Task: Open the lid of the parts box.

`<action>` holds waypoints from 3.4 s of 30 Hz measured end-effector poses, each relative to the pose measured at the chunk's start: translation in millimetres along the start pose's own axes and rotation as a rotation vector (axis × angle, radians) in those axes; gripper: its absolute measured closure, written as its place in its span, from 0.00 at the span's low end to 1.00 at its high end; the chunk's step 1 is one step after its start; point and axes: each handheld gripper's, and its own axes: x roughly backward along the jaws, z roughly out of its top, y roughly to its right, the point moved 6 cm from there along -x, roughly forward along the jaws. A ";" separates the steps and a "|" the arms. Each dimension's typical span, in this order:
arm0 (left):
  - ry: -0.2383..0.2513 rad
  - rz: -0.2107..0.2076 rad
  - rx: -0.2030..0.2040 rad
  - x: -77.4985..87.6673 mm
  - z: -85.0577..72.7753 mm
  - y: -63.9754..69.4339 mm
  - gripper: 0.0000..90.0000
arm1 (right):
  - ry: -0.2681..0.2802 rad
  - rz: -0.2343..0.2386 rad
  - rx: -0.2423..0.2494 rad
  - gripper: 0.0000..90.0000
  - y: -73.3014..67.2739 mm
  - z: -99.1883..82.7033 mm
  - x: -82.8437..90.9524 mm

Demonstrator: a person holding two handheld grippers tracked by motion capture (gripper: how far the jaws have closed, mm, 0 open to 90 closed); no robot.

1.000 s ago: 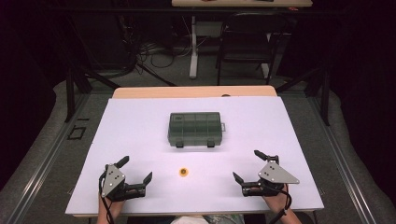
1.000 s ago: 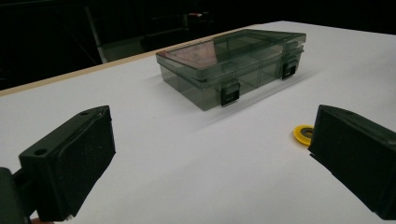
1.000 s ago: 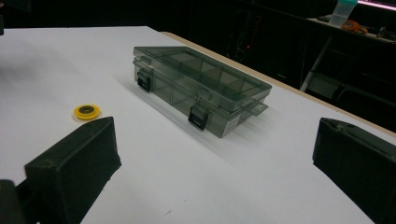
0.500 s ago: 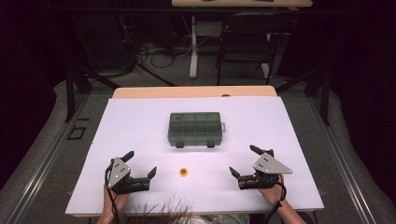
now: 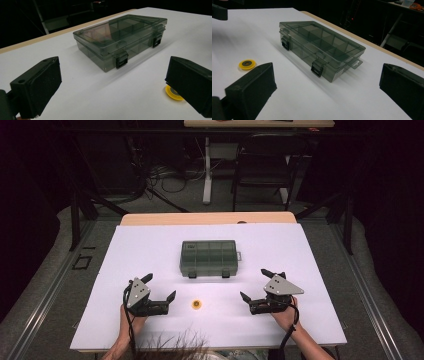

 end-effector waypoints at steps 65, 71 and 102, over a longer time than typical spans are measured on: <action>-0.255 -0.171 -0.146 -85.6 28.4 -16.4 0.00 | -0.237 0.159 -0.001 0.00 32.3 14.8 -89.2; -0.270 -0.167 -0.138 -90.0 26.8 -19.0 0.00 | -0.265 0.167 0.015 0.00 36.1 17.1 -94.9; -0.317 -0.153 -0.157 -98.1 14.9 -27.9 0.01 | -0.339 0.197 0.010 0.00 40.4 2.3 -107.0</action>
